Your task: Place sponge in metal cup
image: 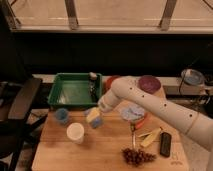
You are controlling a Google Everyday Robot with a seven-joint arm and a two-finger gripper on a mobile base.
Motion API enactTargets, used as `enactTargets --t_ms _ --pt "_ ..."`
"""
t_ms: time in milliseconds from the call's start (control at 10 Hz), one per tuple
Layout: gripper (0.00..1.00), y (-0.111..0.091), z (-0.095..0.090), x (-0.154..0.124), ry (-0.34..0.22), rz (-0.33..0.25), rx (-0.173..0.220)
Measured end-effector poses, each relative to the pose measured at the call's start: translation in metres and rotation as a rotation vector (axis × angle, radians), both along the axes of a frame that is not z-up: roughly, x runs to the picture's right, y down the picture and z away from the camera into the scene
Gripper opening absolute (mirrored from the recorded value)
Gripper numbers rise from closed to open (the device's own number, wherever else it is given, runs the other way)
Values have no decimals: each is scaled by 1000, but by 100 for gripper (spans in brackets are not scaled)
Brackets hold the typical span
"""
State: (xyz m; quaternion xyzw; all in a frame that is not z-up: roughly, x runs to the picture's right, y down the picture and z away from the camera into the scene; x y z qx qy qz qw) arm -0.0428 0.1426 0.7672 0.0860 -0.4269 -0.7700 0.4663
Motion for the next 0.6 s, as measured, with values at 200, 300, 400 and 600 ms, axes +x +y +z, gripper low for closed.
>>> enactTargets --t_ms 200,300,400,600 --pt "80 -7 -3 6 30 2 21" --pt "80 -14 -7 11 53 8 34" --pt "80 -26 -12 20 98 9 58" --pt "80 -41 -20 34 175 19 85"
